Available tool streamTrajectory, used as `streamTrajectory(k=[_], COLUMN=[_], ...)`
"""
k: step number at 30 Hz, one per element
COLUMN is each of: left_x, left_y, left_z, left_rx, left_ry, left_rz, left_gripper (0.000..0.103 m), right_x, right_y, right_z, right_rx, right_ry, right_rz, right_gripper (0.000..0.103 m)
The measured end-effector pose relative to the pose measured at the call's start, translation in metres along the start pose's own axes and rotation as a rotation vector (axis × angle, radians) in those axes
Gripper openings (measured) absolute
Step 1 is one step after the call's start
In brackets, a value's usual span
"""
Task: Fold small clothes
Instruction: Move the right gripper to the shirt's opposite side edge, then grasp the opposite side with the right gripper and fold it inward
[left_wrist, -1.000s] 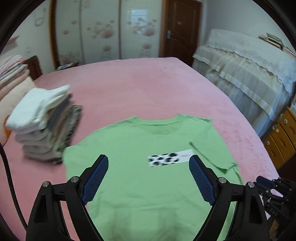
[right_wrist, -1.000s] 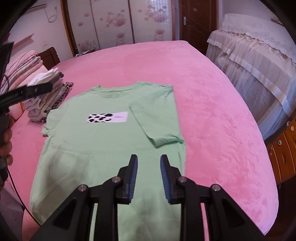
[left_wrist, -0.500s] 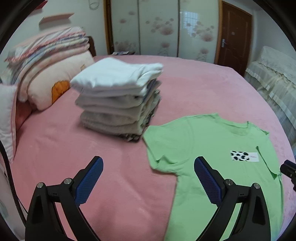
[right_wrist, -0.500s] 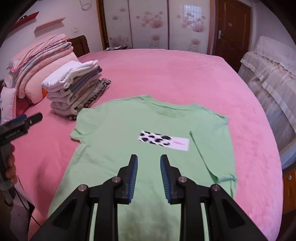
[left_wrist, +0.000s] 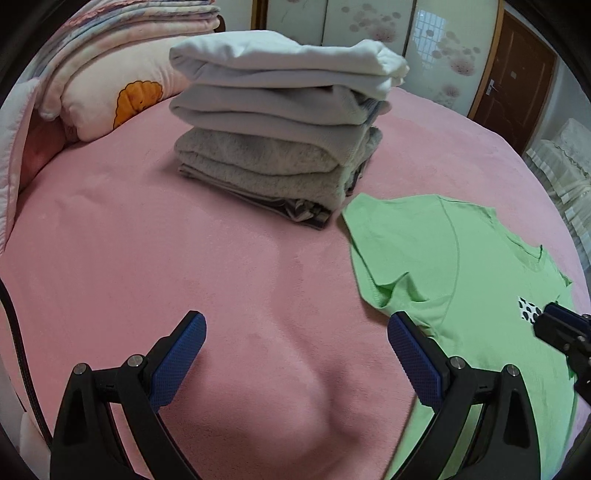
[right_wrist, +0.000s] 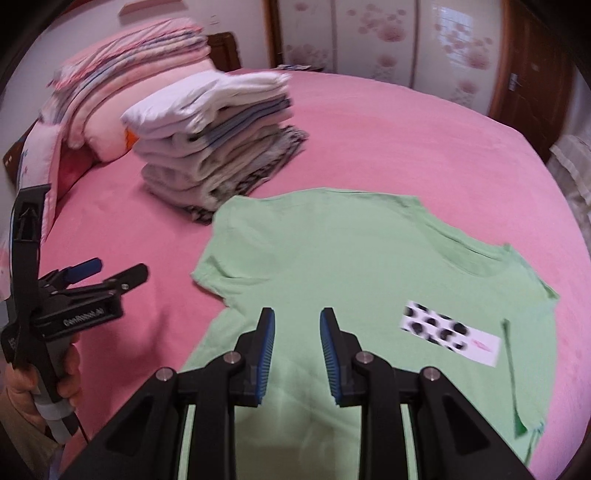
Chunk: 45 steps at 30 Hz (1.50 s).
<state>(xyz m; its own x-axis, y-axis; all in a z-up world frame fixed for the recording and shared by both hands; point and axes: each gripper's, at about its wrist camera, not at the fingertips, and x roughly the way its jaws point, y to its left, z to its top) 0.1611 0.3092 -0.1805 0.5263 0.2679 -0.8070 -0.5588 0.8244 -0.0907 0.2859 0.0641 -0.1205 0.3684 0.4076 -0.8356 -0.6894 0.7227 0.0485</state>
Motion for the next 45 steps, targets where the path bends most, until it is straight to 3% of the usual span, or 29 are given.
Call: streamTrajectory(k=[5,11,16,18,19,22,26,29,32,33,35,38,41,45], left_x=[0.005,0.012,0.016,0.017,0.017,0.015,0.011,0.011,0.013,0.015,0.018,0.020,0.015,0.016], left_y=[0.021,0.047,0.059,0.058,0.056,0.047,0.022,-0.001,-0.026,-0.038,-0.060,-0.086,-0.102,-0.108], left_z=[0.000,-0.003,-0.007,-0.007,-0.006,-0.005,-0.007,-0.011,-0.015,-0.018,-0.023,-0.029,-0.032,-0.034], left_rx=[-0.053,-0.120,-0.169,-0.174,-0.172,-0.150,-0.082,-0.020,0.052,0.085,0.154,0.225,0.261,0.257], left_ry=[0.005,0.029,0.048,0.050,0.049,0.044,0.034,0.032,0.044,0.051,0.059,0.059,0.054,0.067], left_rz=[0.014,0.024,0.010,0.005,0.004,-0.004,-0.025,-0.051,-0.081,-0.091,-0.096,-0.098,-0.120,-0.150], left_gripper=[0.098,0.098,0.098,0.098,0.098,0.098,0.098,0.098,0.098,0.098,0.098,0.098,0.098,0.098], right_x=[0.042,0.087,0.119,0.127,0.127,0.114,0.074,0.051,0.046,0.048,0.051,0.038,0.018,0.011], right_y=[0.044,0.088,0.099,0.099,0.098,0.085,0.041,-0.004,-0.044,-0.055,-0.072,-0.085,-0.081,-0.064], right_z=[0.012,0.021,0.027,0.028,0.029,0.031,0.025,-0.001,-0.031,-0.042,-0.058,-0.068,-0.056,-0.014], right_rx=[-0.096,-0.211,-0.268,-0.267,-0.259,-0.185,0.030,0.213,0.340,0.363,0.404,0.394,0.286,0.101], right_ry=[0.036,0.070,0.117,0.137,0.147,0.101,-0.010,-0.042,0.004,0.056,0.133,0.143,0.092,0.035], right_rz=[0.049,0.048,-0.024,-0.027,-0.017,0.000,0.039,0.022,-0.008,-0.010,0.000,-0.034,-0.082,-0.016], right_gripper=[0.037,0.038,0.036,0.020,0.004,0.004,0.004,0.004,0.007,0.008,0.018,0.020,0.025,0.025])
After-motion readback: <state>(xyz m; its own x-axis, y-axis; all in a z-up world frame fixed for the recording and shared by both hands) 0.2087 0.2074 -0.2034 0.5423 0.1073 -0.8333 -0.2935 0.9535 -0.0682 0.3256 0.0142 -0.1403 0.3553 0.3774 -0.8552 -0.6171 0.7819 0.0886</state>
